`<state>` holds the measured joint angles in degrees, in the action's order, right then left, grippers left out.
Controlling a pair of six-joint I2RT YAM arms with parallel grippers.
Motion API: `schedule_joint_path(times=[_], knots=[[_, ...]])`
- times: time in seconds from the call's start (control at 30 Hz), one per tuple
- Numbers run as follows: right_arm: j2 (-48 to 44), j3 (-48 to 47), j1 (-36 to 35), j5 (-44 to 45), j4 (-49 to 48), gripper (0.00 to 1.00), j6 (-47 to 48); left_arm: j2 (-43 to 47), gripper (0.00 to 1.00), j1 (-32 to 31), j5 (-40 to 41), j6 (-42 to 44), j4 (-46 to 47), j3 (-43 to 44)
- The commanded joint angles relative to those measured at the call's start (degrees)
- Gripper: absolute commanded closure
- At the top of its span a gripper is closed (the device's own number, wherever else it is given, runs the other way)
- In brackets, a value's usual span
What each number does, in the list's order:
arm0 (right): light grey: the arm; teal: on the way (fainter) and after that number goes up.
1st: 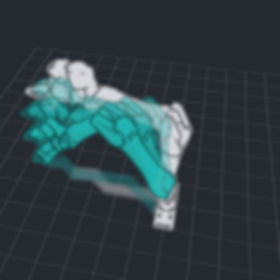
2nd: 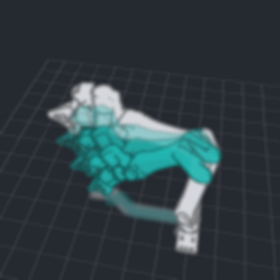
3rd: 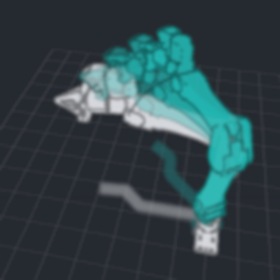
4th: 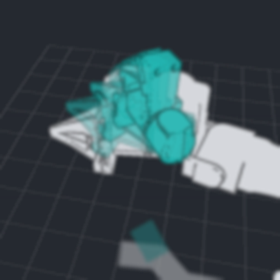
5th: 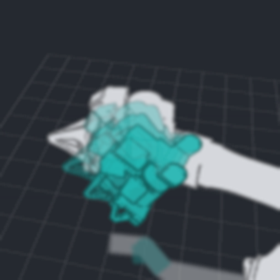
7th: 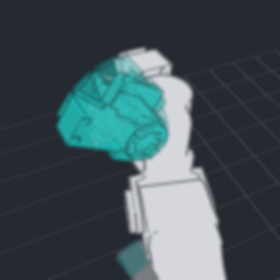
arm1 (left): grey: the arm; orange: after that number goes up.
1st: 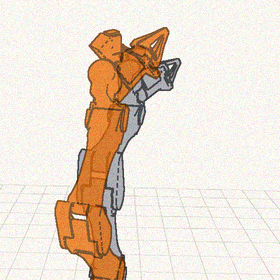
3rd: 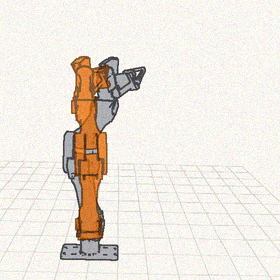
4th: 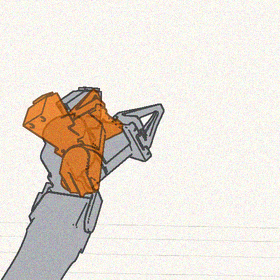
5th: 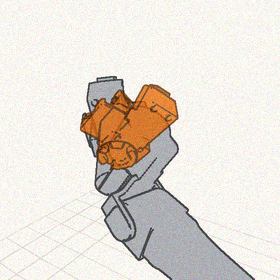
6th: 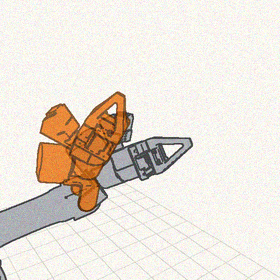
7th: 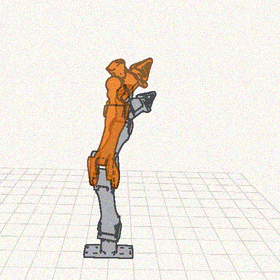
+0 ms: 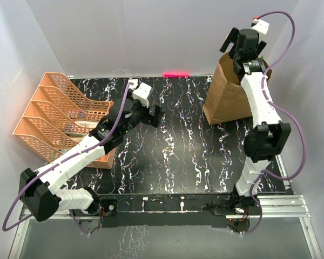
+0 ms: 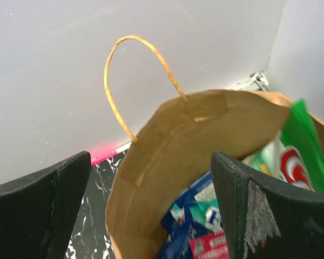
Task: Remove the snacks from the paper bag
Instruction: Adjust the paper bag at the center of the board.
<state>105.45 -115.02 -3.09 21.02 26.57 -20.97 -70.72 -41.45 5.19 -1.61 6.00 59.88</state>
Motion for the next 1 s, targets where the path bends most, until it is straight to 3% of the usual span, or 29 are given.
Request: schedule_joint_path(times=[0.0, 0.2, 0.37, 0.63, 0.9, 0.97], knots=[[5.3, -7.6, 1.3, -5.6, -9.5, 0.03, 1.9, 0.3, 0.02, -0.2, -1.9, -1.0, 1.7, 0.1], [14.7, -15.9, 2.4, -10.0, -11.3, 0.15, 2.5, 0.7, 0.02, -0.3, -0.6, -0.5, 1.9, -0.3], [17.9, -16.7, 2.4, -11.4, -12.9, 0.32, 2.6, 0.9, 0.02, -0.4, -1.0, -0.6, 1.9, -0.2], [21.2, -19.2, 2.4, -13.0, -14.0, 0.47, 2.4, 0.6, 0.02, -0.6, -0.9, -0.6, 2.0, -0.3], [22.4, -20.4, 2.4, -12.7, -15.1, 0.5, 3.4, -0.1, 0.02, -0.7, -1.3, -1.0, 2.0, -0.2], [22.8, -20.7, 2.3, -13.5, -15.2, 0.57, 3.1, -0.3, 0.02, -0.7, -1.4, -1.0, 2.1, -0.2]])
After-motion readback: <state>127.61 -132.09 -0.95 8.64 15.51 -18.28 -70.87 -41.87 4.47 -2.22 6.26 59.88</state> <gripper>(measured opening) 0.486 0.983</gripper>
